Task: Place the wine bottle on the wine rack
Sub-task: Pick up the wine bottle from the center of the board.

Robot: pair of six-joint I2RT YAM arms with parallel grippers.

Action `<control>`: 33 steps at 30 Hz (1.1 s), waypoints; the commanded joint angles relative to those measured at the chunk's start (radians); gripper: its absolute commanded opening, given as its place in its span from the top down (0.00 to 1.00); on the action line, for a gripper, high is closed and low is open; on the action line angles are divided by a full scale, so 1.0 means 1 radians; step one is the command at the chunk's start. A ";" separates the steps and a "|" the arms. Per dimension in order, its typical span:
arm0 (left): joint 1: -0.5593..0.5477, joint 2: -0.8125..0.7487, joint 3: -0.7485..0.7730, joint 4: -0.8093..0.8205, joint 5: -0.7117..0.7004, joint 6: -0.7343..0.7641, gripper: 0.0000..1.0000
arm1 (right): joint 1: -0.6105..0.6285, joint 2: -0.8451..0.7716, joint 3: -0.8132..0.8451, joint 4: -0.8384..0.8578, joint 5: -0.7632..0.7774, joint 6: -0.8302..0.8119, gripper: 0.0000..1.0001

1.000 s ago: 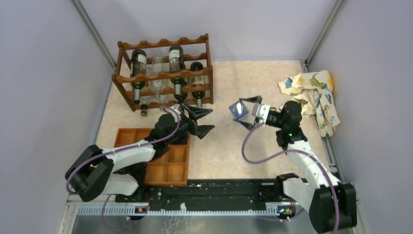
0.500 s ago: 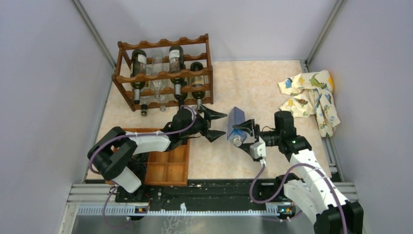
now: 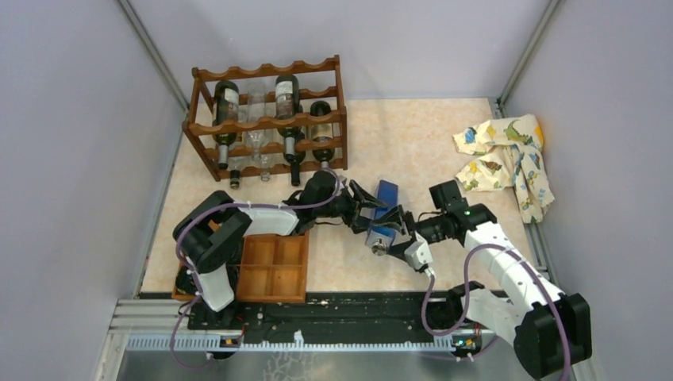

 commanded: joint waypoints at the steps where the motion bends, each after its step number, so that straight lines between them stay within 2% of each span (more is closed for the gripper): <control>1: -0.007 0.030 0.044 -0.014 0.078 0.049 0.56 | 0.013 0.056 0.079 -0.233 -0.052 -0.521 0.94; 3: -0.007 0.027 0.038 0.005 0.089 0.058 0.78 | 0.013 0.065 0.093 -0.266 -0.052 -0.537 0.84; 4: -0.006 0.022 0.032 0.015 0.087 0.067 0.86 | 0.013 0.060 0.094 -0.271 -0.052 -0.537 0.72; 6: -0.002 -0.005 0.004 0.040 0.064 0.072 0.96 | 0.012 0.035 0.081 -0.267 -0.056 -0.522 0.38; 7: 0.001 -0.022 -0.019 0.056 0.046 0.076 0.99 | 0.011 0.015 0.068 -0.263 -0.058 -0.515 0.25; 8: 0.005 -0.043 -0.034 0.074 0.025 0.077 1.00 | 0.009 -0.006 0.051 -0.258 -0.061 -0.513 0.18; 9: 0.011 -0.063 -0.067 0.098 0.002 0.077 1.00 | 0.008 -0.030 0.033 -0.251 -0.061 -0.505 0.12; 12: 0.034 -0.135 -0.146 0.171 -0.067 0.064 1.00 | 0.004 -0.113 -0.012 -0.232 -0.056 -0.431 0.05; 14: 0.051 -0.180 -0.200 0.219 -0.107 0.047 1.00 | 0.001 -0.169 -0.041 -0.215 -0.057 -0.370 0.02; 16: 0.063 -0.216 -0.248 0.263 -0.137 0.031 1.00 | 0.000 -0.224 -0.066 -0.156 -0.063 -0.243 0.02; 18: 0.073 -0.240 -0.283 0.301 -0.144 0.040 1.00 | -0.007 -0.282 -0.086 0.003 -0.064 0.044 0.02; 20: 0.085 -0.262 -0.310 0.332 -0.126 0.073 1.00 | -0.028 -0.348 -0.125 0.314 -0.039 0.554 0.02; 21: 0.092 -0.274 -0.323 0.340 -0.107 0.097 1.00 | -0.040 -0.377 -0.163 0.546 0.002 0.856 0.02; 22: 0.098 -0.284 -0.332 0.342 -0.089 0.127 1.00 | -0.051 -0.403 -0.205 0.778 0.081 1.164 0.01; 23: 0.106 -0.295 -0.340 0.345 -0.064 0.169 1.00 | -0.062 -0.406 -0.230 0.932 0.167 1.374 0.01; 25: 0.116 -0.315 -0.350 0.353 -0.028 0.259 1.00 | -0.106 -0.363 -0.199 0.986 0.264 1.634 0.01; 27: 0.122 -0.328 -0.342 0.345 0.009 0.381 1.00 | -0.170 -0.254 -0.145 1.011 0.318 1.951 0.02; 29: 0.123 -0.335 -0.318 0.331 0.051 0.483 1.00 | -0.230 -0.143 -0.099 1.011 0.311 2.204 0.02; 33: 0.122 -0.326 -0.261 0.301 0.115 0.644 1.00 | -0.250 0.026 -0.018 1.036 0.304 2.461 0.02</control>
